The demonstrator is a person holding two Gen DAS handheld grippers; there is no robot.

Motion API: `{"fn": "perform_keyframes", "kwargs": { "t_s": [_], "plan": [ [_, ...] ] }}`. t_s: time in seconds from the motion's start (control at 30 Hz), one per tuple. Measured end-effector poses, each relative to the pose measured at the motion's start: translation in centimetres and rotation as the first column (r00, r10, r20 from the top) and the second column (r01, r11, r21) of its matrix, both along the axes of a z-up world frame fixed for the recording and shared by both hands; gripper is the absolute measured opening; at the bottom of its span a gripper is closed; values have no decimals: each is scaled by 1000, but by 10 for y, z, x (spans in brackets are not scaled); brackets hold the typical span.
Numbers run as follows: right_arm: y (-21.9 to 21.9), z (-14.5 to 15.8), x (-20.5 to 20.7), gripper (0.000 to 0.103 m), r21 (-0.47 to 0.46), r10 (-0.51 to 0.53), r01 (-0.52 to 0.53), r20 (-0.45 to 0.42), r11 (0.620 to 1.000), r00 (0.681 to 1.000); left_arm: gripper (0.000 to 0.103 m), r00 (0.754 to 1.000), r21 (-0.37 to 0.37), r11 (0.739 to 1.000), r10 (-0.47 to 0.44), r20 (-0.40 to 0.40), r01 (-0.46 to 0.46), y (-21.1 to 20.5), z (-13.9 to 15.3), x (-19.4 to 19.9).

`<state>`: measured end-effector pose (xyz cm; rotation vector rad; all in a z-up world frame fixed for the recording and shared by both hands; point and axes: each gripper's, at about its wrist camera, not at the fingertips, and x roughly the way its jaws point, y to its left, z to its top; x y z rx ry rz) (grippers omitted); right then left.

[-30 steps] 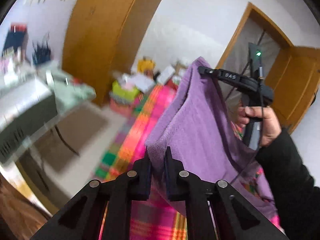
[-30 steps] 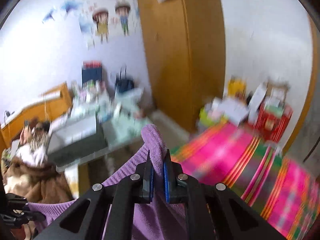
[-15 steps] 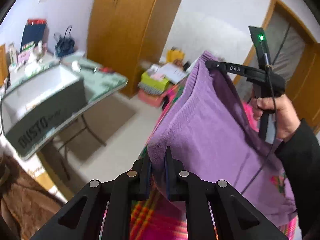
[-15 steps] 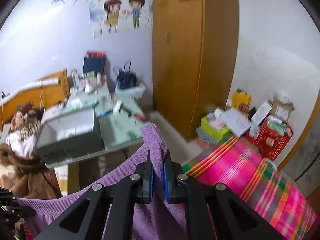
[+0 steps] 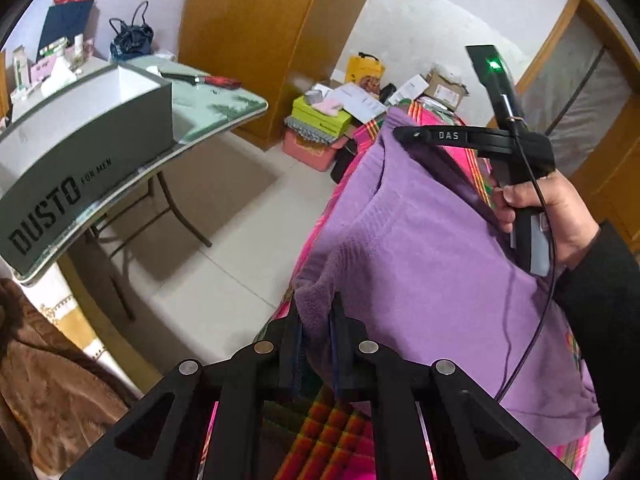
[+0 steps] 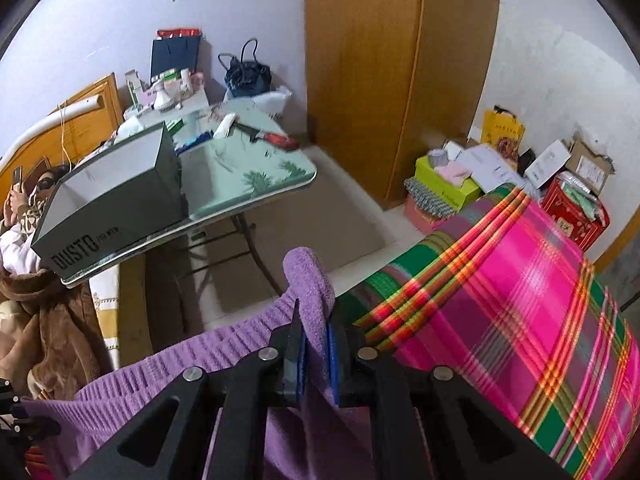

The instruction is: Fold clothes

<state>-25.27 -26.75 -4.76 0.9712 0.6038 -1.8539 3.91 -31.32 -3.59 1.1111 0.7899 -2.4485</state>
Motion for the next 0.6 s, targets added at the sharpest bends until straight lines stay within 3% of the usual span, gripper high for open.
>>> {"fn": "perform_keyframes", "kwargs": {
  "t_s": [0.07,0.33,0.43,0.6],
  "plan": [
    [-1,-2,-2,19,16,-2,2,21,1000,1000,14,1000,34,999,1,-19,0,-5,-2,5],
    [36,42,-10,36,-123,-24,29,43,992,999,22,997,54,998,-19,-74,23,-8,4,19],
    [42,40,-10,36,-92,-14,19,53,996,999,27,997,77,996,-31,-72,36,-9,0,18],
    [32,19,-3,36,1,36,-36,73,999,997,27,997,75,996,-42,-64,46,-9,-1,14]
  ]
}}
